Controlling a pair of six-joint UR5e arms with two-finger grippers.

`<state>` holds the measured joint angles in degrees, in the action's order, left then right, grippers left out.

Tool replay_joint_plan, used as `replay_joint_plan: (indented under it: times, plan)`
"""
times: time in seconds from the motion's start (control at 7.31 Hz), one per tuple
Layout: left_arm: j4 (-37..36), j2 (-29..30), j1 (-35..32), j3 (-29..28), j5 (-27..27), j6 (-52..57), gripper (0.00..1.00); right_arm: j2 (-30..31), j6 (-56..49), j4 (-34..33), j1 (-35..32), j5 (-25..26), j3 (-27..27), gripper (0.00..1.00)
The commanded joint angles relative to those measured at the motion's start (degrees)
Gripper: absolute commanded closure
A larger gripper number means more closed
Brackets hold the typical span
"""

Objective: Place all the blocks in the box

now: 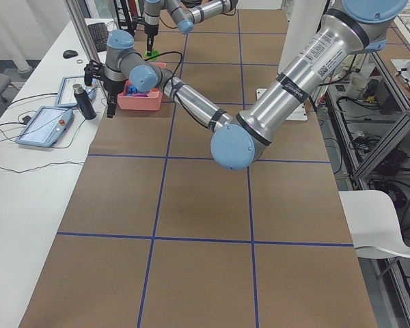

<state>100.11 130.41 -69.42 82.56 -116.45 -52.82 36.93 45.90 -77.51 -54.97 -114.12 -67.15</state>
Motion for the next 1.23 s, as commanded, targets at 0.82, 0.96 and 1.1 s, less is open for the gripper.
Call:
replay_joint_plan:
  times: [0.82,0.96,1.1]
  plan:
    - [-5.2,-13.8,-1.0,12.9,0.6,16.0,0.00,8.3,-1.2,-15.0,-4.0,-4.8,-16.5,0.00]
    - [-11.8,-16.0,-1.3,17.4,0.7,22.8,0.00,14.0,-7.2,-22.9,-5.4,-4.8,-25.8,0.00]
    - [-18.3,-18.1,-2.4,21.8,0.6,26.9,0.00,20.3,-12.7,-30.1,-6.7,-4.8,-35.5,0.00]
